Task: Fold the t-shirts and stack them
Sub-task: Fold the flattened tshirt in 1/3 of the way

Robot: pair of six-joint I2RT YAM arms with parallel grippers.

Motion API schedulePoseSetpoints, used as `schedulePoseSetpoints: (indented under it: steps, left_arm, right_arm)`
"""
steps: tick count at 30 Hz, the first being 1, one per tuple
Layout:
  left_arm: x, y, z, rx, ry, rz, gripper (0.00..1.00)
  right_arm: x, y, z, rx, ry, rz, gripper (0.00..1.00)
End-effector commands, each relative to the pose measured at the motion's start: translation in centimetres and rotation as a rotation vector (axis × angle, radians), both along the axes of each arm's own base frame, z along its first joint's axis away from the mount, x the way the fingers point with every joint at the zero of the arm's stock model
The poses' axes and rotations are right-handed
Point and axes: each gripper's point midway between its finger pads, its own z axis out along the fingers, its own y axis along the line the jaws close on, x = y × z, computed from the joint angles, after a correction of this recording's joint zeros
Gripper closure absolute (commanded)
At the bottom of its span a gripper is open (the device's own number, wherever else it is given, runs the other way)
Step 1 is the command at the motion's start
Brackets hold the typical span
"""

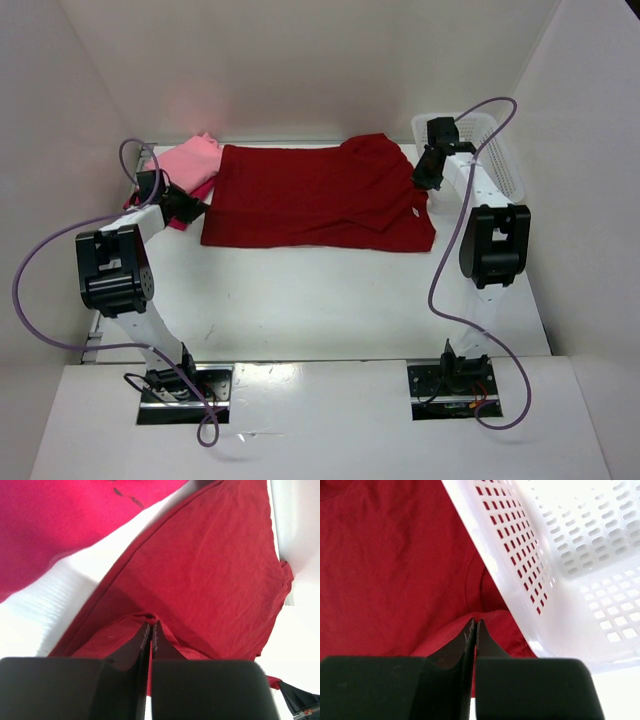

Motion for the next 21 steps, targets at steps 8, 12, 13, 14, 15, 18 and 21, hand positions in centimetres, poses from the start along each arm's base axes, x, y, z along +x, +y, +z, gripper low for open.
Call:
schedulePoseSetpoints:
  steps: [8,12,13,14,15,18,21]
  left_arm:
    - [2.2,1.0,1.4,0.041,-0.099,0.051,0.84]
    - [1.7,0.5,2.5,0.074,-0.120,0.022,0.58]
    - [1.6,0.7,3.0,0.083,-0.121,0.033,0.52]
    - [1.1,0.9,4.1,0.107,-0.140,0.032,0.47]
    - [0.9,1.0,4.8,0.123,-0.150,0.035,0.40]
    - [-1.0,0.9,6.3,0.150,-0.165,0.033,0.37]
    - [-4.0,0.1,5.6,0.140,-0.114,0.017,0.44]
  right_arm:
    - [2.7,-0.7,2.0,-0.026,-0.104,-0.022,0.99]
    - [3.9,-0.5,3.6,-0.016,-0.148,-0.017,0.87]
    - [3.7,-0.5,3.5,-0.017,-0.139,-0.017,0.82]
    - [3.8,-0.2,4.4,-0.003,-0.159,-0.007,0.72]
    - [3.7,0.0,5.2,0.006,-0.174,0.000,0.69]
    - [3.3,0.6,7.8,0.034,-0.218,0.024,0.66]
    - [1.3,0.9,9.9,0.053,-0.258,0.041,0.68]
